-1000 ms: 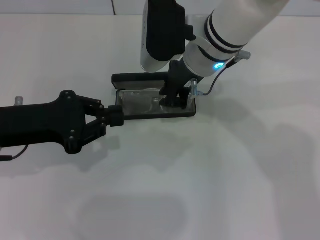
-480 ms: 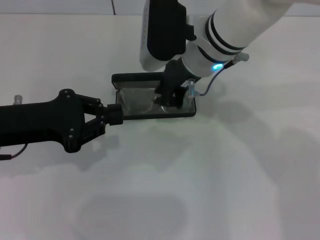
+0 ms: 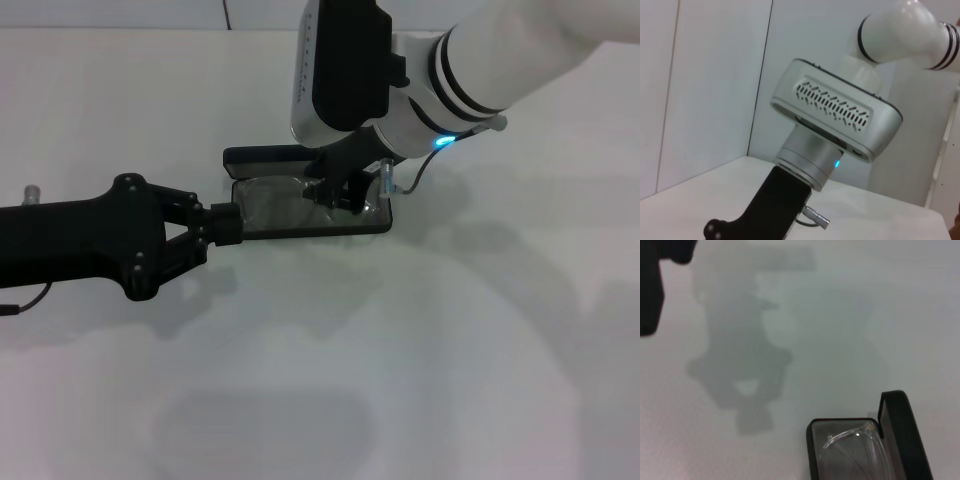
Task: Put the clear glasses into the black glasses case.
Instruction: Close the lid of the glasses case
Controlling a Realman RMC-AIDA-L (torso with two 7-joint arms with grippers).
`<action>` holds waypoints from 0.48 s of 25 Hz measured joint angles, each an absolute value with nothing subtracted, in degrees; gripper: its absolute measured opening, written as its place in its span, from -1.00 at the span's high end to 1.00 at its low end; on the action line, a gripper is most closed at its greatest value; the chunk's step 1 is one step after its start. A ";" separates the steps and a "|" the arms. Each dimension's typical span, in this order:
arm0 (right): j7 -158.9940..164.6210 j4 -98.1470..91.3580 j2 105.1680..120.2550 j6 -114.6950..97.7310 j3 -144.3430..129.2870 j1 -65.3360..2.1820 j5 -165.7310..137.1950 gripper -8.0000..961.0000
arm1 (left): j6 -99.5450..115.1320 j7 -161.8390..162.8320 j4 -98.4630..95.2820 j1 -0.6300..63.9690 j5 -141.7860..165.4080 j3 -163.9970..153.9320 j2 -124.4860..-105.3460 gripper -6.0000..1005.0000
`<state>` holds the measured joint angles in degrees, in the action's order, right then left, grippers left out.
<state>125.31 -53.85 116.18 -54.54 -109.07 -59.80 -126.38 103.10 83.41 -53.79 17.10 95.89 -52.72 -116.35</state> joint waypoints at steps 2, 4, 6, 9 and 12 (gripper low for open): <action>125.39 -54.16 116.18 -54.36 -108.74 -59.00 -125.97 0.54 | 103.05 83.37 -53.79 17.13 95.78 -52.34 -116.40 0.77; 125.58 -55.86 116.18 -54.22 -107.95 -56.86 -124.95 0.54 | 102.95 83.20 -53.79 17.22 95.66 -50.80 -116.73 0.77; 125.36 -58.85 116.18 -53.78 -107.23 -53.24 -123.54 0.53 | 102.66 82.97 -53.78 17.66 95.61 -47.01 -117.78 0.77; 124.57 -65.32 116.17 -52.10 -106.90 -45.22 -122.16 0.52 | 101.20 82.90 -53.61 18.94 95.46 -42.74 -119.02 0.77; 123.46 -71.38 116.07 -49.19 -106.53 -35.42 -120.73 0.51 | 97.12 83.08 -51.74 21.88 94.25 -41.50 -119.58 0.77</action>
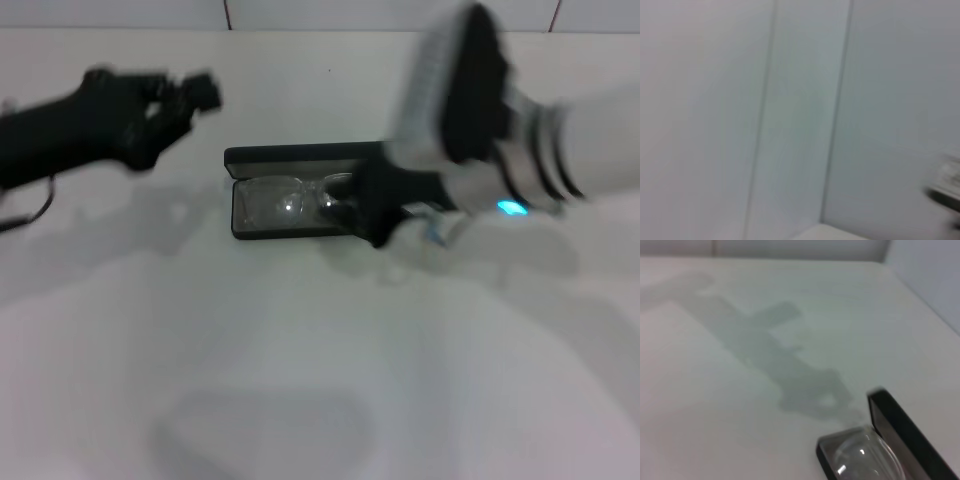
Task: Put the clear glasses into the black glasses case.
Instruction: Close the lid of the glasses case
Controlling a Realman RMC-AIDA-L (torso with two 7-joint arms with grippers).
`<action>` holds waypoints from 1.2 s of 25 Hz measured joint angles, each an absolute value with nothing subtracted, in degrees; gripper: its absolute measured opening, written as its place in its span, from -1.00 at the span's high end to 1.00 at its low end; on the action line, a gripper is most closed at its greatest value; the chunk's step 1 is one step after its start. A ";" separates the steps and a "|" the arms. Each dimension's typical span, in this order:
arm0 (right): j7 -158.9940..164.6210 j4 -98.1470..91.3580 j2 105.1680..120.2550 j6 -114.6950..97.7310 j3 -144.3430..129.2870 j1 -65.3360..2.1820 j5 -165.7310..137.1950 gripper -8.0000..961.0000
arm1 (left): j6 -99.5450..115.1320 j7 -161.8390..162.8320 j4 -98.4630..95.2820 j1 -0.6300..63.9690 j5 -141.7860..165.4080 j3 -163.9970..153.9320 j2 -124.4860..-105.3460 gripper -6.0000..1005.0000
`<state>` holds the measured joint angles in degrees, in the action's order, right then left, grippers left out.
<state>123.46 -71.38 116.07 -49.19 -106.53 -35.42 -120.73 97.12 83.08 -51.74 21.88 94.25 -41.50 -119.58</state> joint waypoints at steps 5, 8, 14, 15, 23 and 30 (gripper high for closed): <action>107.38 -72.43 115.92 -46.25 -104.88 -21.99 -105.42 0.49 | 87.65 86.33 -44.60 29.43 93.79 -42.35 -119.63 0.77; 94.99 -68.78 115.71 -50.51 -101.83 -17.60 -90.90 0.48 | 81.74 86.86 -41.43 32.98 95.09 -45.11 -119.62 0.77; 76.60 -51.56 115.66 -71.36 -90.20 -15.87 -67.12 0.46 | 66.47 86.59 -36.02 38.51 95.50 -55.63 -119.82 0.77; 75.42 -49.05 115.66 -73.72 -88.62 -16.24 -65.83 0.45 | 65.38 86.58 -35.49 39.04 95.43 -56.34 -119.83 0.77; 72.48 -37.54 115.84 -80.34 -83.10 -18.22 -62.91 0.43 | 54.76 86.57 -30.39 41.34 93.86 -63.04 -120.06 0.77; 72.31 -37.03 115.96 -80.34 -83.29 -18.60 -62.97 0.40 | 53.72 85.55 -27.24 41.06 93.24 -64.31 -120.28 0.77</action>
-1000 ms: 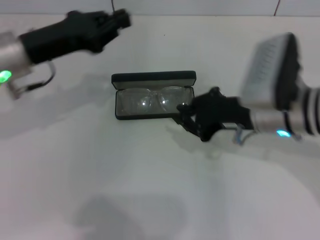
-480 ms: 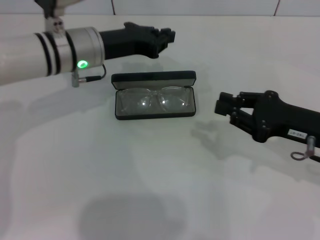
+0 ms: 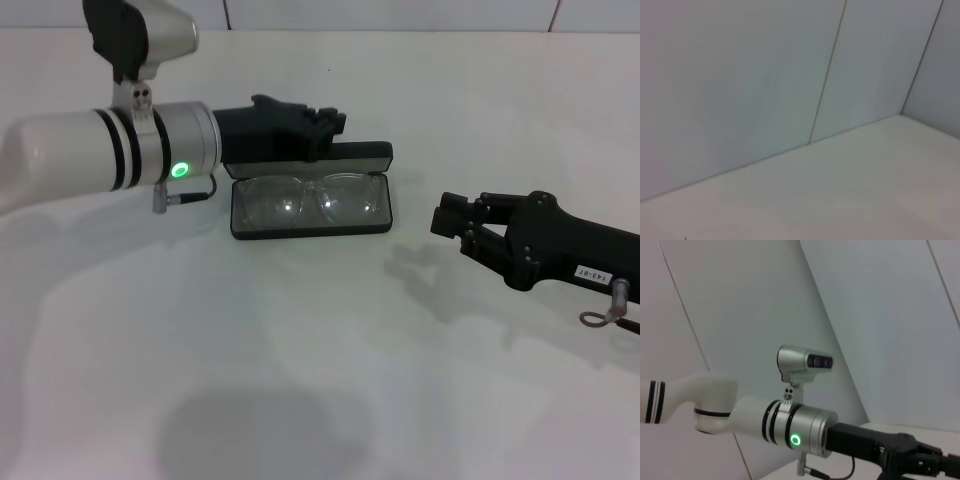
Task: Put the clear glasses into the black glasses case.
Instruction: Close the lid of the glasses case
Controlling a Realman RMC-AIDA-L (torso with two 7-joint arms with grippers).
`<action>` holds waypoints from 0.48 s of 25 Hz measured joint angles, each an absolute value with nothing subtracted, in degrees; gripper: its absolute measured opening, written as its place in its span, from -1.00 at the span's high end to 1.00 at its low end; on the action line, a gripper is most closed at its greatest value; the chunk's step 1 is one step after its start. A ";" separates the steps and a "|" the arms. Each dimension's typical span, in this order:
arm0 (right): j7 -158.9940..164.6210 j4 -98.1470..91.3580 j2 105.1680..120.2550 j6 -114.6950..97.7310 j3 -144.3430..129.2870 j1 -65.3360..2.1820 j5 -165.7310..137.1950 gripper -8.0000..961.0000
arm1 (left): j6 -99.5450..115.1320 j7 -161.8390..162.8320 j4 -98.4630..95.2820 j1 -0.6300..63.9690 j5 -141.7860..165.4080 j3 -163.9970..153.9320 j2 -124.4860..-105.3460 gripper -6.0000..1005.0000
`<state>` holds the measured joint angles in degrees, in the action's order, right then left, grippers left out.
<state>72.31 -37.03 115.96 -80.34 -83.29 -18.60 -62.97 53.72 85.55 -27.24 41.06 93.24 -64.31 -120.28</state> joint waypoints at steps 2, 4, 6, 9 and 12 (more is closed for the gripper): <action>72.29 -36.48 116.00 -80.36 -83.29 -19.05 -63.01 0.39 | 53.40 85.18 -26.54 41.00 93.23 -64.33 -120.29 0.77; 72.27 -35.79 116.03 -80.39 -83.30 -19.53 -62.99 0.39 | 53.25 85.17 -26.00 40.84 93.22 -64.35 -120.30 0.77; 72.26 -34.70 116.03 -80.51 -83.28 -20.35 -62.92 0.38 | 53.25 85.17 -25.49 40.67 93.21 -64.36 -120.31 0.77; 72.24 -33.64 116.01 -80.53 -83.26 -21.42 -62.99 0.37 | 53.40 85.16 -24.06 40.56 93.12 -64.36 -120.32 0.77; 72.11 -32.65 116.01 -80.22 -83.23 -22.63 -63.09 0.36 | 53.83 85.30 -22.76 40.11 93.01 -64.42 -120.32 0.77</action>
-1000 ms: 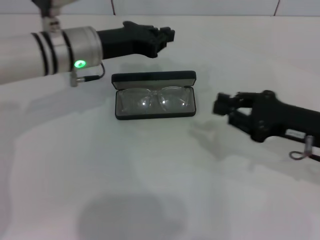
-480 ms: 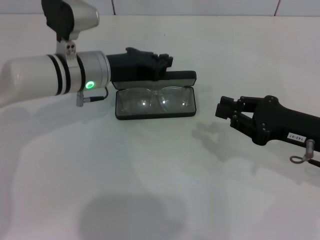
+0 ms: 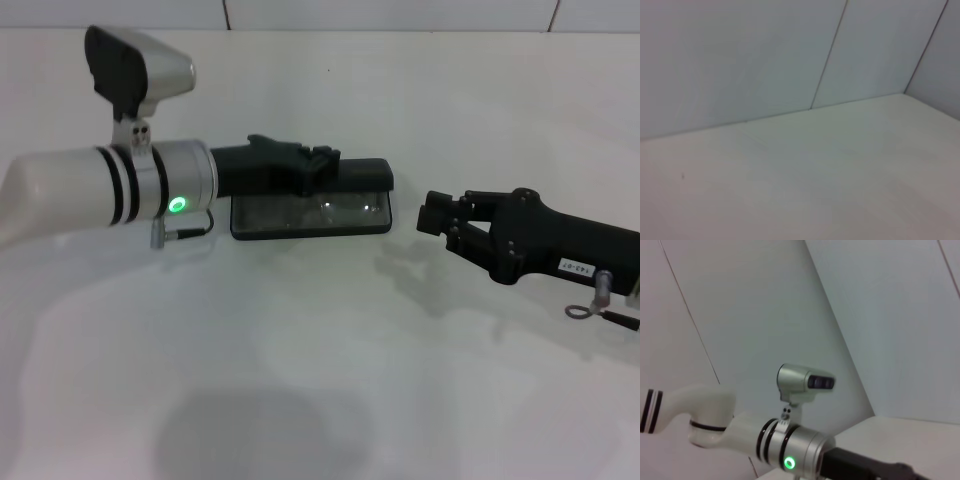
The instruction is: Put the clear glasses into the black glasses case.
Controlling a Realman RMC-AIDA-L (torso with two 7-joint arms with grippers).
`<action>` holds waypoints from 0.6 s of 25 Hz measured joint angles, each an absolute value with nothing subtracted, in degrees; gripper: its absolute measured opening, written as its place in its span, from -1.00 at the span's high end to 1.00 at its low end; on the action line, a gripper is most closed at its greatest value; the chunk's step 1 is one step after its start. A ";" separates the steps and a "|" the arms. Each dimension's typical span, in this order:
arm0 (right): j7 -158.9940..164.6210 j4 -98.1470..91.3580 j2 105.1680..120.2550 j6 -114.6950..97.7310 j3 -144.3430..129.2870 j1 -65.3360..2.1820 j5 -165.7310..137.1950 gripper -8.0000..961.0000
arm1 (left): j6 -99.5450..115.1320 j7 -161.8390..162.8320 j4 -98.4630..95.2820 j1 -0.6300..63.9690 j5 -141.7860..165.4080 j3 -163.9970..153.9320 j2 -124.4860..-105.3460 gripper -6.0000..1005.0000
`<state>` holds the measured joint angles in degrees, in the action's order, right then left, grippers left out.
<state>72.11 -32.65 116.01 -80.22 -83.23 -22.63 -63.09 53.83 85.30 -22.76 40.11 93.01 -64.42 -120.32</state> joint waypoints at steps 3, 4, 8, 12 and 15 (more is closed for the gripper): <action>71.86 -31.72 116.01 -79.83 -83.22 -23.59 -63.09 0.35 | 54.65 85.44 -22.19 38.39 93.24 -64.86 -120.42 0.77; 71.77 -31.33 116.01 -79.69 -83.22 -24.04 -63.09 0.34 | 55.08 85.40 -22.20 37.89 93.07 -65.00 -120.46 0.77; 71.57 -30.12 116.00 -79.56 -83.22 -25.59 -63.13 0.33 | 58.77 84.48 -23.12 35.33 91.26 -65.16 -120.50 0.76; 70.87 -30.26 115.84 -80.86 -82.80 -25.56 -62.94 0.31 | 73.66 75.23 -30.91 29.98 85.12 -65.18 -120.20 0.76; 70.66 -30.32 115.53 -81.53 -82.08 -25.66 -62.99 0.30 | 82.36 66.84 -38.15 24.16 80.16 -65.92 -120.18 0.75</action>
